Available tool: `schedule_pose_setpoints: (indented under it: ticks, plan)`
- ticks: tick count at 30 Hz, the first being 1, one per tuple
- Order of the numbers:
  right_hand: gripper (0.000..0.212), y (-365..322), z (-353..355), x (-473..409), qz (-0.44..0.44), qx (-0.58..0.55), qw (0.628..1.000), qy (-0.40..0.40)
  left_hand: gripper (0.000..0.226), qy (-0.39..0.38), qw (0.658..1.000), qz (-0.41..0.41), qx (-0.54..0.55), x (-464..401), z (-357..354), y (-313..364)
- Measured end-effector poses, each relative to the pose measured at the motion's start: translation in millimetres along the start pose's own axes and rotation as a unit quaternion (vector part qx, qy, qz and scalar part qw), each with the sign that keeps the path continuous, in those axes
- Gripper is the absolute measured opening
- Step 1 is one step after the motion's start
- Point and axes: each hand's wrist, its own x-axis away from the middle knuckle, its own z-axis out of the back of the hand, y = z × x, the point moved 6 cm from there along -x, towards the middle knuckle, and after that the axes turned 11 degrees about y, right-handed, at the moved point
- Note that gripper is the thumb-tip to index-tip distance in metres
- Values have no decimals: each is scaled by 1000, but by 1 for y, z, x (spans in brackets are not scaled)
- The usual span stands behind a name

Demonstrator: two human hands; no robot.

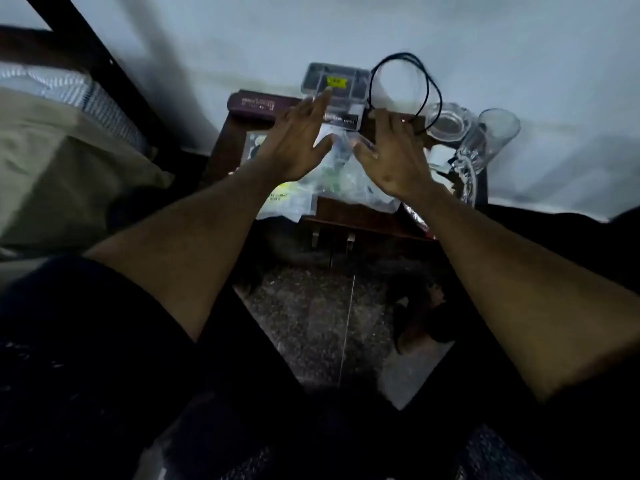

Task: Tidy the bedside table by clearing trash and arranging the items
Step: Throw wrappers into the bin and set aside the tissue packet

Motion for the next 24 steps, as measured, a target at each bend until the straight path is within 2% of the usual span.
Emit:
schedule_pose_setpoints:
  ticks: [3, 9, 15, 18, 21, 24]
  plan:
    - [88, -2, -23, 18, -19, -55, 997, -47, 79, -23, 999, 37, 22, 19, -14, -14]
    - [122, -5, -53, 30, -20, -15, 992, -123, 85, -64, 997, 47, -4, 40, -32, -18]
    - [128, -14, -68, 33, 15, 24, 992, -123, 86, -67, 993, 70, -74, 38, -40, -16]
    - [122, -19, -68, 35, 32, 30, 993, -109, 83, -51, 993, 76, -74, 36, -43, -15]
    - [102, -26, -62, 32, 45, 13, 997, -63, 80, -19, 994, 92, -47, 32, -38, -12]
    - [89, -38, -45, 22, 43, -29, 999, -8, 68, 103, 981, 144, 81, 21, -17, -9]
